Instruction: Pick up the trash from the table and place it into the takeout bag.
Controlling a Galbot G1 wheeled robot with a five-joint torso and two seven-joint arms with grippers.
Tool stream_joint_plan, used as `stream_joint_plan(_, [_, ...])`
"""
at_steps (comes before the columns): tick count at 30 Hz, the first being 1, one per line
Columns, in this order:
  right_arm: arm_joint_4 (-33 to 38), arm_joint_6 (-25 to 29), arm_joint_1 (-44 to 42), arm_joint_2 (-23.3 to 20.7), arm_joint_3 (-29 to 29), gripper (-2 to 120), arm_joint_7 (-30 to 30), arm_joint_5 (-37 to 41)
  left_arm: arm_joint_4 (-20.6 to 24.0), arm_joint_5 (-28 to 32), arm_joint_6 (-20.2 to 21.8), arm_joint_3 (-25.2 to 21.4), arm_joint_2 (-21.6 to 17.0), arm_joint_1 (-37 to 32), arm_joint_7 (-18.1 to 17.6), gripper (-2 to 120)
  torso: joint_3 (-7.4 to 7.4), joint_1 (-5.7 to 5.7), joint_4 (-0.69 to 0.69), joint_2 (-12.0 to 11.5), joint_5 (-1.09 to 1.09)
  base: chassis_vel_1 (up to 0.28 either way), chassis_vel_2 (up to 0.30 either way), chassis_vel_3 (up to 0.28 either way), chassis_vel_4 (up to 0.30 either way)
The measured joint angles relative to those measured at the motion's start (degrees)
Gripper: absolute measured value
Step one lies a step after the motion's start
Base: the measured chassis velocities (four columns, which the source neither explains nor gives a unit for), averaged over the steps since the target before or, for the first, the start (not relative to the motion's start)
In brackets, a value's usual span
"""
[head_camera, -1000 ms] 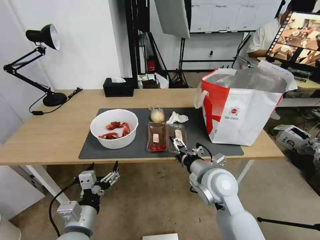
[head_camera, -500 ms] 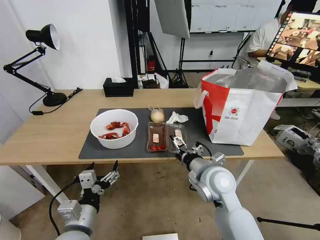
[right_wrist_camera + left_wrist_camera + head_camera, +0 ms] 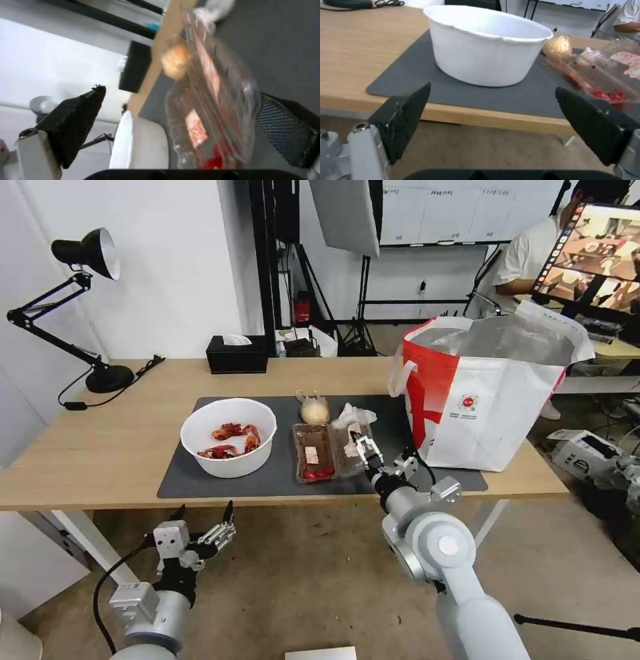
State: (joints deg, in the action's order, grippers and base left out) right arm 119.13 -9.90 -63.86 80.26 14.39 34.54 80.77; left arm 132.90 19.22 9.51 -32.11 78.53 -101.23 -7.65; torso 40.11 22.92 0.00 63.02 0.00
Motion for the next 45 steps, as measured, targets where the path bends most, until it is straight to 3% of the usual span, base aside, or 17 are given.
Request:
stream_joint_plan(7, [-1.77,-1.05,2.97,-1.35,-0.79,100,-4.04,-1.32,-0.01,-0.01,-0.16,0.00,0.23,-0.06,-0.06,100,0.00,0.00,0.00,0.00,0.00,0.000,0.000,0.000,0.000])
stream_joint_plan(20, [-6.47,-5.09,7.32,0.31,-5.88,100,-3.94,1.52,0.01,-0.07,-1.09,-0.35,0.30,-0.89,-0.58,100,0.00,0.00,0.01,0.00,0.00,0.000,0.000,0.000,0.000])
stream_joint_plan(29, [-9.12,-8.42,10.05,2.24,-7.49,100,1.93,5.90,0.48,-0.21,-1.09,-0.30,0.42,-1.36,-1.30,100,0.00,0.00,0.01,0.00,-0.01,0.000,0.000,0.000,0.000])
stream_joint_plan(40, [-8.95,-8.39,10.46,1.21,-7.15,100,2.13,6.62,0.68,-0.13,-1.09,-0.58,0.15,-1.06,-1.29,100,0.00,0.00,0.00,0.00,0.00,0.000,0.000,0.000,0.000])
stream_joint_plan(43, [-8.52,-8.37,10.53,0.85,-7.05,100,0.91,6.26,0.75,-0.09,-1.10,-0.67,0.07,-1.04,-1.30,100,0.00,0.00,0.00,0.00,0.00,0.000,0.000,0.000,0.000])
stream_joint_plan(45, [-7.59,-8.51,11.57,-2.18,-8.56,100,-4.54,0.68,0.94,0.04,-1.09,-0.79,-0.26,-1.03,-1.30,100,0.00,0.00,0.00,0.00,0.01,0.000,0.000,0.000,0.000])
